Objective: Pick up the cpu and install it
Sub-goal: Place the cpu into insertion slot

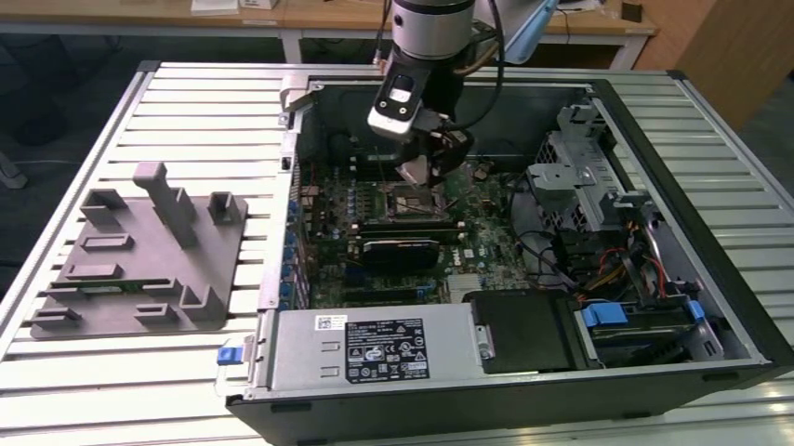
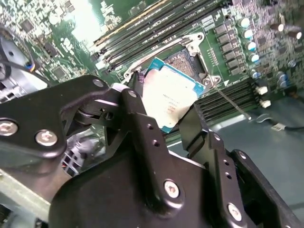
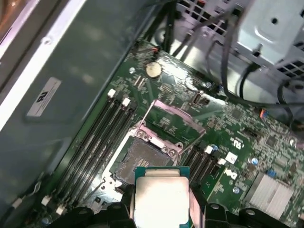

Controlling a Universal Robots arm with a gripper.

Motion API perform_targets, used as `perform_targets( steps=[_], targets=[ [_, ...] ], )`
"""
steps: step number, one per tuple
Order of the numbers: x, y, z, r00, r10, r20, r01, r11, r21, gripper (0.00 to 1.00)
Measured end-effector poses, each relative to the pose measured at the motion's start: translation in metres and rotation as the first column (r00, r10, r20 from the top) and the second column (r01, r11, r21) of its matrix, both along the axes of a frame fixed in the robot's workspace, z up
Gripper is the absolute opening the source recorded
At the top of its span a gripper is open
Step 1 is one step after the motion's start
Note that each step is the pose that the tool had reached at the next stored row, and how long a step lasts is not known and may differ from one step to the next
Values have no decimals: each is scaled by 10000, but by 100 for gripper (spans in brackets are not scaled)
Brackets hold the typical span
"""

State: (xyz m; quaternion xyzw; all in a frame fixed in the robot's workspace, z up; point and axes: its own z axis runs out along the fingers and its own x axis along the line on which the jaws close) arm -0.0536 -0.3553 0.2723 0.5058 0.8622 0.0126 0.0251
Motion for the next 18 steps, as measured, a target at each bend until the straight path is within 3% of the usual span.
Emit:
perform_targets(
  steps=[5,10,14,18],
  targets=[
    [0,0,-1,9967,-809,0,809,9967,0,54],
    [0,0,-2,9866,-1631,0,1631,9866,0,54],
    [0,0,-3,9732,-2301,0,2301,9732,0,54],
    [0,0,-6,9541,-2996,0,2996,9541,1,54]
  ],
)
